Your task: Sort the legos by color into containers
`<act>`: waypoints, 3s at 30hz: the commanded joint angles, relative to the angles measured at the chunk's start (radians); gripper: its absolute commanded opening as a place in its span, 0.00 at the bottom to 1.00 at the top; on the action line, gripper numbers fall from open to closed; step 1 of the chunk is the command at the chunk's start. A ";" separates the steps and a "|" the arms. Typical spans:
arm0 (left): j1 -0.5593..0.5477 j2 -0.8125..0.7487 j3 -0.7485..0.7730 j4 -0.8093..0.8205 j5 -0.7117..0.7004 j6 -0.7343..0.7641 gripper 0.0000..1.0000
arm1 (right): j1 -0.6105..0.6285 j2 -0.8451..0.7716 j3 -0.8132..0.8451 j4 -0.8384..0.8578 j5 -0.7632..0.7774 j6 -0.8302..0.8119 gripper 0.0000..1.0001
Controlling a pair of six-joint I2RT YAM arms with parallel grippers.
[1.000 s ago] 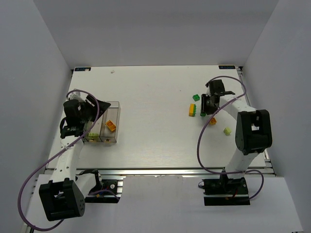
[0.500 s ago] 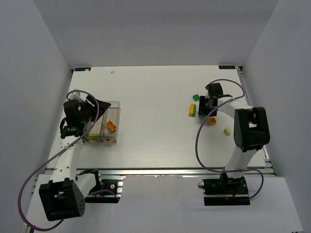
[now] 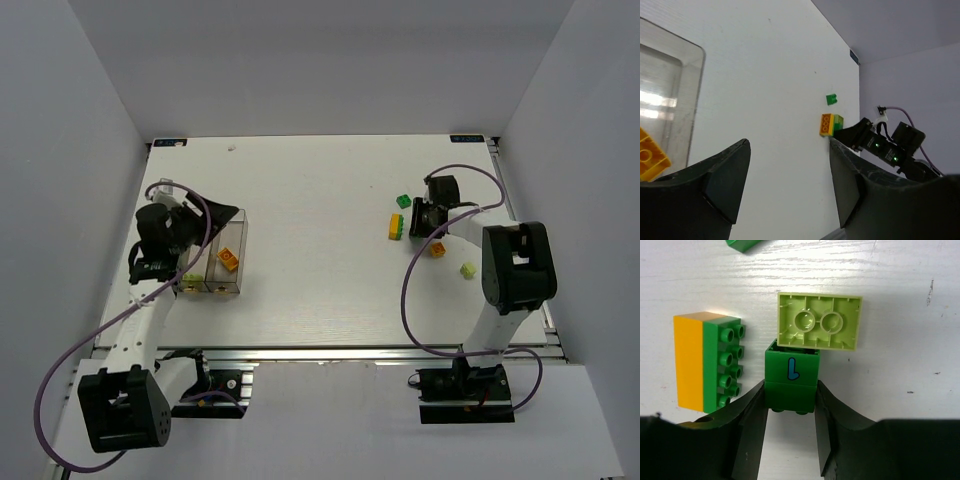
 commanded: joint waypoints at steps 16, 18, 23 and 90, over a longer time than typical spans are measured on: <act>-0.390 0.300 0.081 0.365 0.135 -0.117 0.80 | 0.036 -0.318 0.004 -0.171 -0.802 -0.699 0.00; -0.416 0.318 0.087 0.397 0.134 -0.133 0.80 | 0.066 -0.349 -0.014 -0.163 -0.866 -0.741 0.00; -0.485 0.380 0.112 0.420 0.132 -0.150 0.81 | 0.180 -0.435 -0.098 -0.117 -0.889 -0.885 0.00; -0.194 0.277 0.291 -0.348 -0.137 0.201 0.00 | 0.329 -0.446 -0.168 -0.019 -0.685 -0.870 0.00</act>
